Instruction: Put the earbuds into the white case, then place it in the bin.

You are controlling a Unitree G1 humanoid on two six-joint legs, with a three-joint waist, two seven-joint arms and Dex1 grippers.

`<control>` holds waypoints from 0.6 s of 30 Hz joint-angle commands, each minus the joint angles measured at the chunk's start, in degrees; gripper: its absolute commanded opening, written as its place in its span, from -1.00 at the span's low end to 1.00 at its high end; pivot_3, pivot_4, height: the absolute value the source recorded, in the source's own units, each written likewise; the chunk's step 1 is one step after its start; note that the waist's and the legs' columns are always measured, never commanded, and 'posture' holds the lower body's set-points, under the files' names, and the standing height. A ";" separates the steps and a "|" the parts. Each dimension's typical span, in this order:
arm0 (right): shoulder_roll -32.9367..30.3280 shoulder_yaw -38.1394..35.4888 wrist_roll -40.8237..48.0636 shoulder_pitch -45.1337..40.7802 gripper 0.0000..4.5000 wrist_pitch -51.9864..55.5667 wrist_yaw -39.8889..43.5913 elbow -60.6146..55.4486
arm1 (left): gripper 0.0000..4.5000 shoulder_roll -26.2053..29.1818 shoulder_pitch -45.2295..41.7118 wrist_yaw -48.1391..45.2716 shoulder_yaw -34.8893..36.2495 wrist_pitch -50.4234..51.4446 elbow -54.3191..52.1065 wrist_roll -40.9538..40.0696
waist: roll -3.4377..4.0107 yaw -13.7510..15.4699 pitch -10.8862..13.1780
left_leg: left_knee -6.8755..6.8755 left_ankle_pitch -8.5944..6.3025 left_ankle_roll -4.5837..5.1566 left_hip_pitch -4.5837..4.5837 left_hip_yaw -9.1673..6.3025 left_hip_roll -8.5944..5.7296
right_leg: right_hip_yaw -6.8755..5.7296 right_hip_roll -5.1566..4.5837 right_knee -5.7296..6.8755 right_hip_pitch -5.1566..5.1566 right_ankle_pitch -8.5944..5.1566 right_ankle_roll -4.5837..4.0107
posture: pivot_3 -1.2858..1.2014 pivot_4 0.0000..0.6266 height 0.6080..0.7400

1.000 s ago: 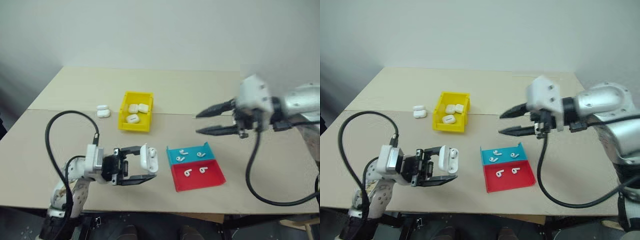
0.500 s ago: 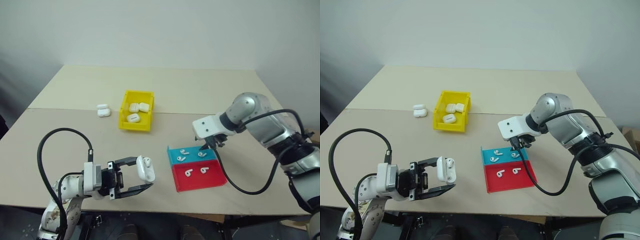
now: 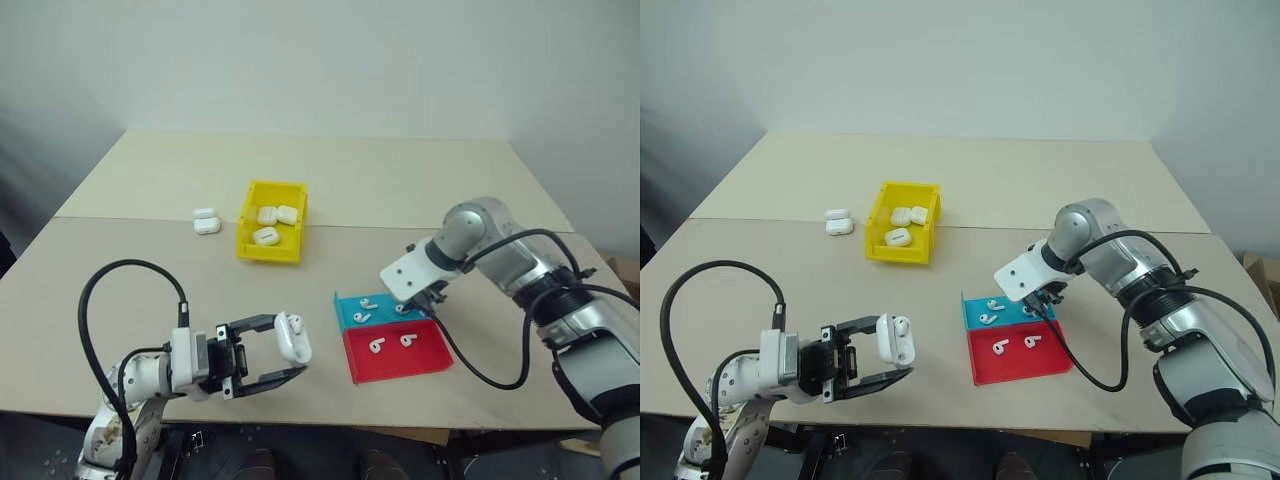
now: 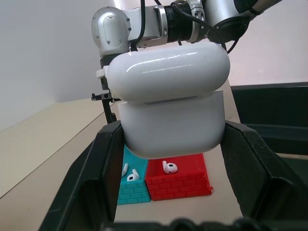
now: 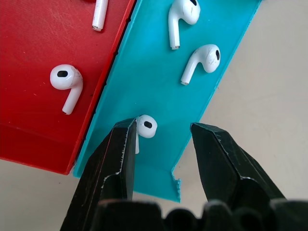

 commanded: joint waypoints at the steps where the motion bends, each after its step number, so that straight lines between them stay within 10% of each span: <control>1: 0.32 -0.26 -1.44 -0.86 -0.02 -3.50 1.39 1.63 | 0.22 0.41 0.13 0.82 -0.30 -1.48 -2.17 0.35 | 0.00 0.01 0.00 | 0.00 0.00 0.00 0.00 0.00 0.00 | 0.00 0.00 0.00 0.00 0.00 0.00 | 0.03 -0.52 1.00; 18: 2.94 -0.93 -5.33 -0.43 -0.02 -10.29 0.29 7.36 | 0.22 1.09 0.12 2.86 -0.71 -1.52 -2.83 1.16 | 0.00 0.00 0.00 | 0.01 0.00 0.00 0.02 0.01 0.00 | 0.01 0.00 0.05 0.01 0.01 -0.01 | 0.03 -0.52 1.00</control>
